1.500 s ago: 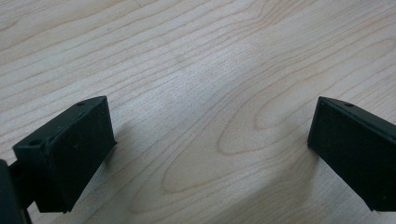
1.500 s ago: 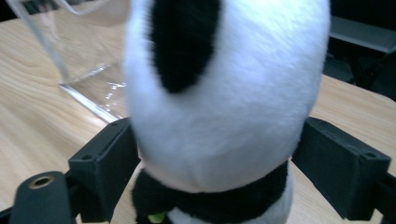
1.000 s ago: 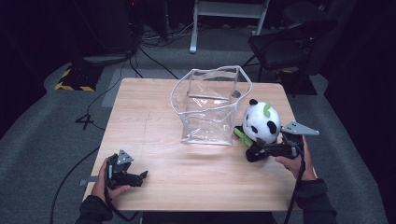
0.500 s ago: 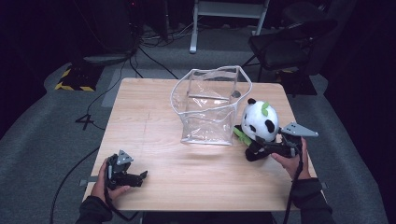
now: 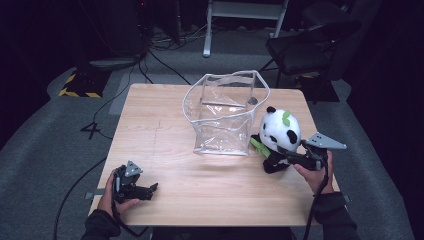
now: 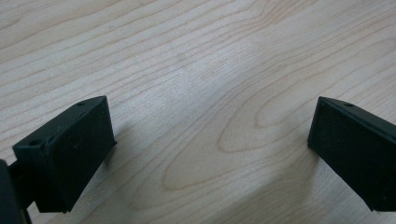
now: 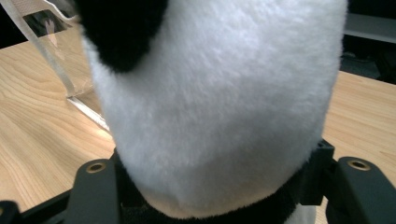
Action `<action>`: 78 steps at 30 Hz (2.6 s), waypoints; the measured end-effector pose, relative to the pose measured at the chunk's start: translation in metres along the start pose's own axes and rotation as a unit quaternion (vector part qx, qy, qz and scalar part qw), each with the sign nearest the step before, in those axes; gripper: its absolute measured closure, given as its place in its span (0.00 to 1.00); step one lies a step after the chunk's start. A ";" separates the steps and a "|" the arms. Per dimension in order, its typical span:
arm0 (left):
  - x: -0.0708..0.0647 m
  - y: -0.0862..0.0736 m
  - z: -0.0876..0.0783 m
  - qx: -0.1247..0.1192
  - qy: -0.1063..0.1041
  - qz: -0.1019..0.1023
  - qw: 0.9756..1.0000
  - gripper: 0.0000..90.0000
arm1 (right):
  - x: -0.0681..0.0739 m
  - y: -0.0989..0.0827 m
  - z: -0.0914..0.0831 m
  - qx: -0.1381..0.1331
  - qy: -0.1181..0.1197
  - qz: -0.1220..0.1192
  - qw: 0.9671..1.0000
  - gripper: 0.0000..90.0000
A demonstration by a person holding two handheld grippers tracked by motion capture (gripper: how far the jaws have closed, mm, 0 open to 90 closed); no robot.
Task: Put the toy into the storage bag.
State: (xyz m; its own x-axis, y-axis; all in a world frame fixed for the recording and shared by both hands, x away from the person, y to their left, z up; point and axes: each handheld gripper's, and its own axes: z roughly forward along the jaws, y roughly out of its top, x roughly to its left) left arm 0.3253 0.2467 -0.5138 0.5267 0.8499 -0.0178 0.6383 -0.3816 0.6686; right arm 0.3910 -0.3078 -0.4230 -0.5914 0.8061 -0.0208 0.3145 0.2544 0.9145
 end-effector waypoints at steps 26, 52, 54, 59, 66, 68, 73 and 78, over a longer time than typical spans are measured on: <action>0.000 -0.001 -0.001 -0.001 0.004 -0.003 1.000 0.01 | 0.002 0.003 -0.021 -0.021 0.015 -0.021 0.999 0.49; 0.000 0.000 0.000 -0.001 0.002 -0.003 1.000 0.01 | -0.004 0.016 -0.050 -0.060 -0.014 -0.013 0.998 0.49; 0.000 0.000 0.000 -0.001 0.002 -0.003 1.000 0.01 | -0.005 0.018 -0.053 -0.065 -0.015 -0.012 0.998 0.49; 0.000 0.000 0.000 0.000 0.002 -0.001 1.000 0.01 | -0.005 0.027 -0.059 -0.072 -0.021 -0.017 0.997 0.49; 0.000 0.000 0.000 0.000 0.003 -0.003 1.000 0.01 | -0.007 0.042 -0.067 -0.085 -0.025 -0.022 0.996 0.49; 0.000 0.000 0.000 0.000 0.003 -0.003 1.000 0.01 | -0.007 0.046 -0.068 -0.088 -0.026 -0.023 0.996 0.49; 0.000 -0.001 0.000 0.000 0.003 -0.003 1.000 0.01 | -0.009 0.055 -0.073 -0.098 -0.031 -0.028 0.994 0.49; 0.000 -0.001 0.000 0.000 0.004 -0.003 1.000 0.01 | -0.009 0.067 -0.077 -0.103 -0.036 -0.035 0.993 0.49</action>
State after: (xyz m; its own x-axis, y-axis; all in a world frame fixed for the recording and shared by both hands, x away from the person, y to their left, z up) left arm 0.3246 0.2469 -0.5138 0.5182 0.8551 -0.0165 0.6414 -0.3758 0.6688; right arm 0.3598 -0.3391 -0.3300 -0.5490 0.8286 -0.1093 0.1113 0.2021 0.9730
